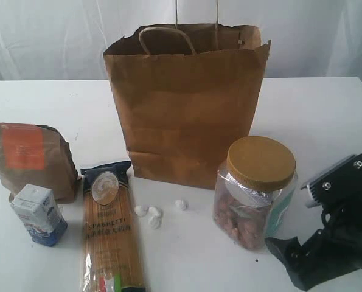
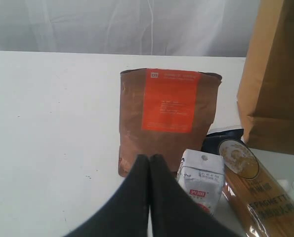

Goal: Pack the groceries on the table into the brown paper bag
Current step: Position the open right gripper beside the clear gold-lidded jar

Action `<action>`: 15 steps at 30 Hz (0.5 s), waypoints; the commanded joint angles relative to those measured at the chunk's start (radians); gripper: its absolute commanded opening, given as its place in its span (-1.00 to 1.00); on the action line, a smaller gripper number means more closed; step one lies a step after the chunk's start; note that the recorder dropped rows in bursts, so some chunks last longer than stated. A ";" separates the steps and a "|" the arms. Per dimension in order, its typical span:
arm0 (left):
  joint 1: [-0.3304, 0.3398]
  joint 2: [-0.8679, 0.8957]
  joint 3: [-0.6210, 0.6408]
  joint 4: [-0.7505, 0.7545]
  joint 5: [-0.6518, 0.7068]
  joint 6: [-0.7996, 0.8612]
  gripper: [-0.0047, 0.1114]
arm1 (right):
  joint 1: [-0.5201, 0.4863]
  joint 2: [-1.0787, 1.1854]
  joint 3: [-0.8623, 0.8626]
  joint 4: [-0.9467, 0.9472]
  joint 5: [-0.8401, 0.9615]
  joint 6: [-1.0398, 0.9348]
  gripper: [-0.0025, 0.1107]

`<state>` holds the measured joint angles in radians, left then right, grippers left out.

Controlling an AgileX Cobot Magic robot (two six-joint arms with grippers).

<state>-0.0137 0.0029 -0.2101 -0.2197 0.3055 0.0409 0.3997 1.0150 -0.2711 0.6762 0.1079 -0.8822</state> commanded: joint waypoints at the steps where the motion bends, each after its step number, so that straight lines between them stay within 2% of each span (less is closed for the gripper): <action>1: 0.002 -0.003 0.005 -0.010 0.002 0.000 -0.92 | 0.002 0.054 0.046 0.000 -0.085 -0.032 0.89; 9: 0.002 -0.003 0.005 -0.010 0.000 0.001 -0.92 | 0.002 0.085 0.036 0.000 -0.101 -0.032 0.89; 15: 0.002 -0.003 0.005 -0.010 -0.002 0.001 -0.92 | 0.002 0.201 0.036 0.000 -0.276 -0.028 0.89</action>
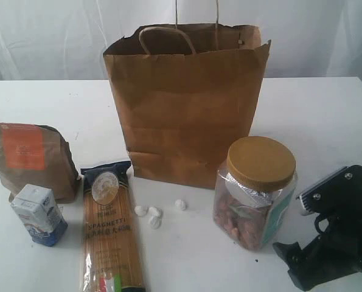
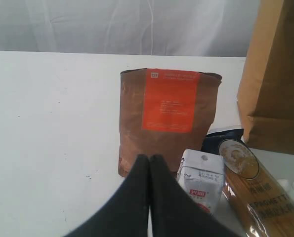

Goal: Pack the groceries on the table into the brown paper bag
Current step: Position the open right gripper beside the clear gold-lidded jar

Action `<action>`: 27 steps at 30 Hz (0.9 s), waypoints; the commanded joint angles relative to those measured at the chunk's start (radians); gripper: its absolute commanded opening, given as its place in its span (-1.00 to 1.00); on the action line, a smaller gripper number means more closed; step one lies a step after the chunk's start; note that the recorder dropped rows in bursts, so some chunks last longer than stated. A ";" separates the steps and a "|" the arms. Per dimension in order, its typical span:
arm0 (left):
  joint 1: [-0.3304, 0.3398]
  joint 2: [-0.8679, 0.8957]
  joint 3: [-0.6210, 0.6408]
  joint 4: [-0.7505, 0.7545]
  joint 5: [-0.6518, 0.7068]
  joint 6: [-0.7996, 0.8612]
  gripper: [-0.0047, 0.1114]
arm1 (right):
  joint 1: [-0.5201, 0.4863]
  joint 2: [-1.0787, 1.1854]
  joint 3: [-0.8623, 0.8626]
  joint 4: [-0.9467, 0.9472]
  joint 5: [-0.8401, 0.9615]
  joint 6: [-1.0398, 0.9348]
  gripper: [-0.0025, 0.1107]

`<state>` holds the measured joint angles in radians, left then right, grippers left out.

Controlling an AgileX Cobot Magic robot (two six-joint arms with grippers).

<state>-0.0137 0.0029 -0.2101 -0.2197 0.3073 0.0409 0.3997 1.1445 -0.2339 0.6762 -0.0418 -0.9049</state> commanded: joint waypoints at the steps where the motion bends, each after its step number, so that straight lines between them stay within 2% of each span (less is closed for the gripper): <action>1: 0.002 -0.003 0.005 -0.010 -0.004 0.001 -0.92 | 0.002 0.087 -0.002 0.000 -0.139 -0.003 0.89; 8: 0.002 -0.003 0.005 -0.010 0.021 0.001 -0.92 | 0.002 0.113 -0.002 0.000 -0.088 0.080 0.89; 27: 0.002 -0.003 0.005 -0.010 0.035 0.001 -0.92 | 0.002 0.113 -0.004 0.000 -0.114 0.080 0.89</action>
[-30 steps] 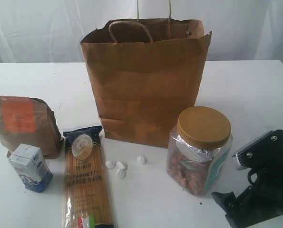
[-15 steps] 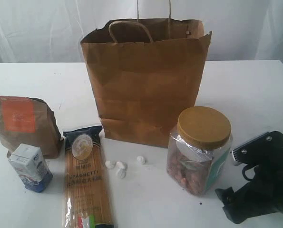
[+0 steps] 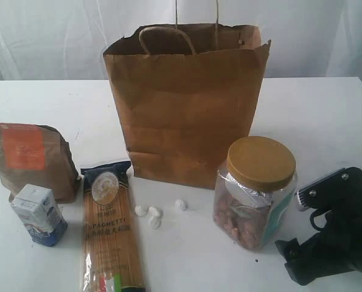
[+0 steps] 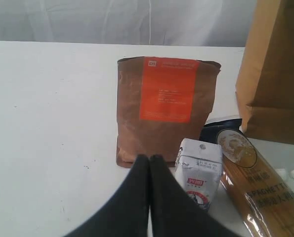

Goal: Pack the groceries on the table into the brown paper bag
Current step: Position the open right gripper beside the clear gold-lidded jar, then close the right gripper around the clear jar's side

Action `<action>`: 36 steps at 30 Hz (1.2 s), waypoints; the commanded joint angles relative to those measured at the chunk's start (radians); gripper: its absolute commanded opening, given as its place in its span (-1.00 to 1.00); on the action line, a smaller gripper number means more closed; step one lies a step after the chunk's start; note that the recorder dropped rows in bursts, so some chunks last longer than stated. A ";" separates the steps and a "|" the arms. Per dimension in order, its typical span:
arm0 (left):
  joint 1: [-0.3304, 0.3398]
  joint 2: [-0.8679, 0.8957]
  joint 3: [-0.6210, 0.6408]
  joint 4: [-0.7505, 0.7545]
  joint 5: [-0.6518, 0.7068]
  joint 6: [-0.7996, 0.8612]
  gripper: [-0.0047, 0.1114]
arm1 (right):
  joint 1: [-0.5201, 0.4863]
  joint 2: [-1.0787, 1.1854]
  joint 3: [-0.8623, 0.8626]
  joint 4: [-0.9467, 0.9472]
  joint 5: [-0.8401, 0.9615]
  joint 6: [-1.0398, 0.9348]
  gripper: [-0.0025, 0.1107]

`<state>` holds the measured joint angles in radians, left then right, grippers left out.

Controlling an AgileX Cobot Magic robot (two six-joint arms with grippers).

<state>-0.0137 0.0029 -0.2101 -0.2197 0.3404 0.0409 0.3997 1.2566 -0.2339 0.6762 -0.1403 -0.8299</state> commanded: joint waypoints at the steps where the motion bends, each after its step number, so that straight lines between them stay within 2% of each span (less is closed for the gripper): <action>1: 0.002 -0.003 0.005 -0.010 0.002 0.001 -0.92 | 0.002 0.001 -0.004 0.000 -0.016 0.007 0.89; 7: 0.002 -0.003 0.005 -0.010 0.002 0.001 -0.92 | 0.002 0.001 0.016 -0.025 0.033 0.161 0.89; 11: 0.002 -0.003 0.005 -0.003 0.002 0.001 -0.92 | 0.014 0.001 0.038 -0.233 -0.002 0.362 0.89; 13: 0.002 -0.003 0.005 -0.003 0.002 0.001 -0.92 | 0.043 0.001 0.072 -0.377 -0.097 0.489 0.89; 15: 0.002 -0.003 0.005 -0.003 0.002 0.001 -0.92 | 0.069 0.001 0.108 -0.427 -0.194 0.571 0.89; 22: 0.002 -0.003 0.005 -0.004 0.002 0.005 -0.92 | 0.146 0.001 0.209 -0.469 -0.605 0.638 0.89; 26: 0.002 -0.003 0.005 -0.004 0.002 0.007 -0.92 | 0.151 0.001 0.211 -0.682 -0.655 0.714 0.89; 36: 0.002 -0.003 0.005 -0.004 0.002 0.007 -0.92 | 0.140 0.036 0.213 -0.687 -0.653 0.771 0.89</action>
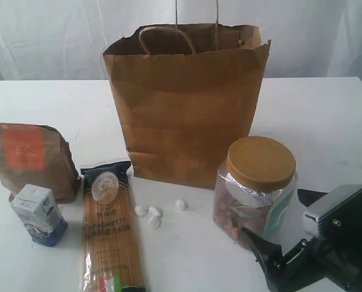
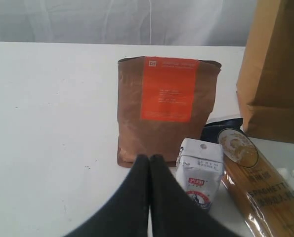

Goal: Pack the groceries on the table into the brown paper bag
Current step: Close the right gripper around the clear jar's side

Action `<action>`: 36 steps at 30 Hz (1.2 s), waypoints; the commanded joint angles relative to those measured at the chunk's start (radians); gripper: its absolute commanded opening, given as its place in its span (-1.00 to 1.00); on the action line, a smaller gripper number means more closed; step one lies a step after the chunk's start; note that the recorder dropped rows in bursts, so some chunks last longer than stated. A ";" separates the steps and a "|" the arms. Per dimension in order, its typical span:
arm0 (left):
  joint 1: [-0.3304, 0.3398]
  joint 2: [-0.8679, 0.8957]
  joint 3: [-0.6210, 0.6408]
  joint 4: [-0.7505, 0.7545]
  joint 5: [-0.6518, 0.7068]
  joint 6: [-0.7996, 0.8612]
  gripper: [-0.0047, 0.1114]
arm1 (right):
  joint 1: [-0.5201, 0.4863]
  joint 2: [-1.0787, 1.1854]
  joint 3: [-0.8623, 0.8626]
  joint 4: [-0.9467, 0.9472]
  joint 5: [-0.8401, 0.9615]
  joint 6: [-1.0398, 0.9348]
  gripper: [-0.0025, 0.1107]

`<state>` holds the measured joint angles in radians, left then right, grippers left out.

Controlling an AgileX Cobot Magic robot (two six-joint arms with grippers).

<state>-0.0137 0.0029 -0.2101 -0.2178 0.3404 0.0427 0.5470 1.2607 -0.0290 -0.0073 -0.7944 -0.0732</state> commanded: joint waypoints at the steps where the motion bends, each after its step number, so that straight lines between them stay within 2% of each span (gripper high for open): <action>1: 0.002 -0.003 0.005 -0.006 0.002 0.005 -0.92 | -0.016 0.049 0.007 -0.004 -0.001 0.015 0.89; 8: 0.002 -0.003 0.005 -0.006 0.002 0.005 -0.92 | -0.050 0.186 0.000 -0.007 -0.119 -0.009 0.89; 17: 0.002 -0.003 0.005 -0.006 0.002 0.005 -0.92 | -0.050 0.275 -0.107 -0.053 -0.128 -0.066 0.89; 36: 0.002 -0.003 0.005 -0.006 0.002 0.005 -0.92 | -0.050 0.433 -0.161 -0.023 -0.152 -0.058 0.88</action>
<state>-0.0137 0.0029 -0.2101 -0.2178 0.3404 0.0427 0.5022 1.6909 -0.1845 -0.0429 -0.9288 -0.1303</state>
